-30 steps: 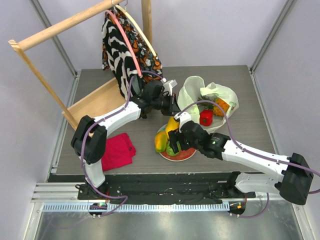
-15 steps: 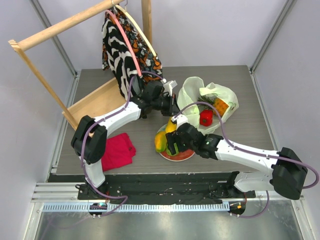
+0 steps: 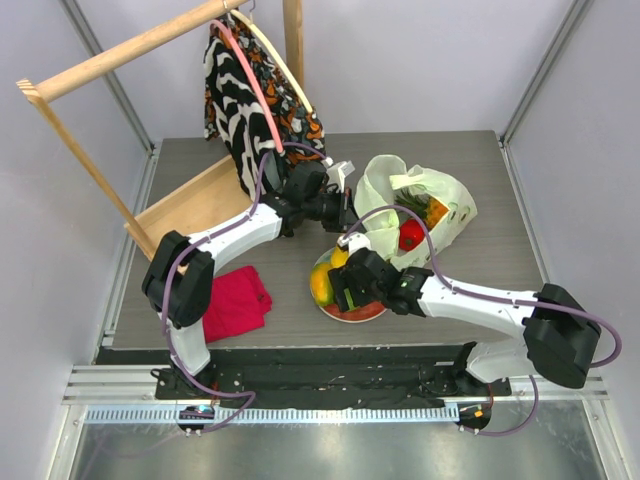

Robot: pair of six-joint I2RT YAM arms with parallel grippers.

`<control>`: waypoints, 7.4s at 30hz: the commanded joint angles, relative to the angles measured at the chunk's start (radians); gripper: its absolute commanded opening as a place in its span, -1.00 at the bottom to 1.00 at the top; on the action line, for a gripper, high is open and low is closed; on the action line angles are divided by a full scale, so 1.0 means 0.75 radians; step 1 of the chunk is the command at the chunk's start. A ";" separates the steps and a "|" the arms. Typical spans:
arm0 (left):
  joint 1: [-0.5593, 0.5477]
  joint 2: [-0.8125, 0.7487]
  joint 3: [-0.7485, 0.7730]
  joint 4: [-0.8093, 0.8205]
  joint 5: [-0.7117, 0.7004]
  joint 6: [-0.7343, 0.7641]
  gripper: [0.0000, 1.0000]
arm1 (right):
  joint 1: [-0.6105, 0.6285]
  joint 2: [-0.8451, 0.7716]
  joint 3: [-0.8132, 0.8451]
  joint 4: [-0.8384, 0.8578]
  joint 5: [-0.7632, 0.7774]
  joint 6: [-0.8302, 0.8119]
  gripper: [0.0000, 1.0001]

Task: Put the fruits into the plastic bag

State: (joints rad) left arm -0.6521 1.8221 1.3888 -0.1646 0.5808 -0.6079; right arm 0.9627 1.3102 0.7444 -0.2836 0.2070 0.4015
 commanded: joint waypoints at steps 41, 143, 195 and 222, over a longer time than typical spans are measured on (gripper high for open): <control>0.008 -0.030 0.018 -0.044 -0.032 0.095 -1.00 | 0.056 -0.483 0.161 -0.018 -0.027 -0.024 -0.73; 0.006 -0.065 0.026 -0.069 -0.052 0.119 -1.00 | -0.885 -0.398 0.122 0.053 -0.085 -0.147 0.75; 0.006 -0.073 0.030 -0.075 -0.040 0.101 -1.00 | 0.011 -0.017 0.083 0.235 -0.022 -0.294 0.47; 0.006 -0.059 0.036 -0.081 -0.034 0.099 -1.00 | 0.083 0.249 0.075 0.409 0.029 -0.376 0.43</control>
State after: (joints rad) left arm -0.6479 1.8145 1.3888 -0.2310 0.5358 -0.5407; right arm 1.0149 1.4906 0.7788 -0.0433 0.2008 0.1280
